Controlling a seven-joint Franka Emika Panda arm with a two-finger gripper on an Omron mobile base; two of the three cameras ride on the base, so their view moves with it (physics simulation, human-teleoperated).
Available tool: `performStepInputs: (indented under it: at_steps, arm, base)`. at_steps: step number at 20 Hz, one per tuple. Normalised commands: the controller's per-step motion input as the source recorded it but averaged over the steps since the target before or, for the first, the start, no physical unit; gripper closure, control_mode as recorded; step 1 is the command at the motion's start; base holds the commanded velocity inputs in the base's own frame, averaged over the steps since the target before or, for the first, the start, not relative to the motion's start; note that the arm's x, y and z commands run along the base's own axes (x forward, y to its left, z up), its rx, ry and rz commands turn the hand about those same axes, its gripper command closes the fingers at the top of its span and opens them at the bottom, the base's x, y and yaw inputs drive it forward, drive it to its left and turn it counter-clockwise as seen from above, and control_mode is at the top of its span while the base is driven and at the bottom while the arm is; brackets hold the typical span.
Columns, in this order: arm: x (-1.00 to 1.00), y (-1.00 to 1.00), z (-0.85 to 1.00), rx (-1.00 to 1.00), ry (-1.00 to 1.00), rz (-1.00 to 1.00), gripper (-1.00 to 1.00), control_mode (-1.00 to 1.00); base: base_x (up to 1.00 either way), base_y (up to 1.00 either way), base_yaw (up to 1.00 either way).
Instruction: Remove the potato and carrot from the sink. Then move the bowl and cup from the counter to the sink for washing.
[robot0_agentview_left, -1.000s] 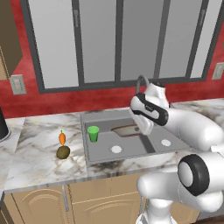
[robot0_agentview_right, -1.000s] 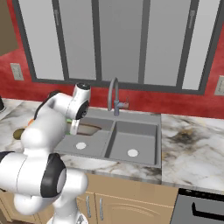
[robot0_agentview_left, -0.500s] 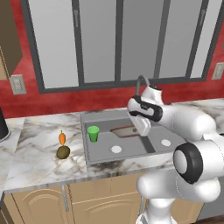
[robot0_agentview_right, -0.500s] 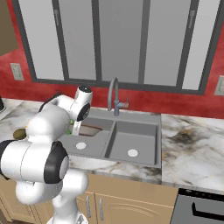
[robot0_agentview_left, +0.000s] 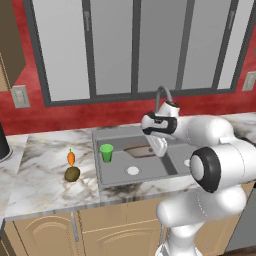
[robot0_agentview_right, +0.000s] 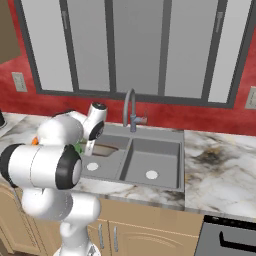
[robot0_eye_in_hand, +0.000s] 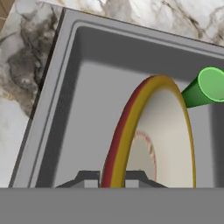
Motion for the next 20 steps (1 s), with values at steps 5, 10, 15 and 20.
performStepInputs:
  at_steps: [5,10,15,20]
  arm:
    - [0.27,0.01,-0.24,0.0,0.0,-0.02,1.0,-1.0]
    - [0.28,0.0,-0.25,0.0,-0.01,-0.01,1.0,-1.0]
    - [0.27,0.01,-0.26,0.0,0.0,-0.01,1.0,-1.0]
    - [0.25,0.02,-0.25,0.0,0.0,0.0,1.0,-1.0]
  base:
    - [0.0,0.0,0.0]
    - [0.0,0.0,0.0]
    - [0.0,0.0,0.0]
    - [0.0,0.0,0.0]
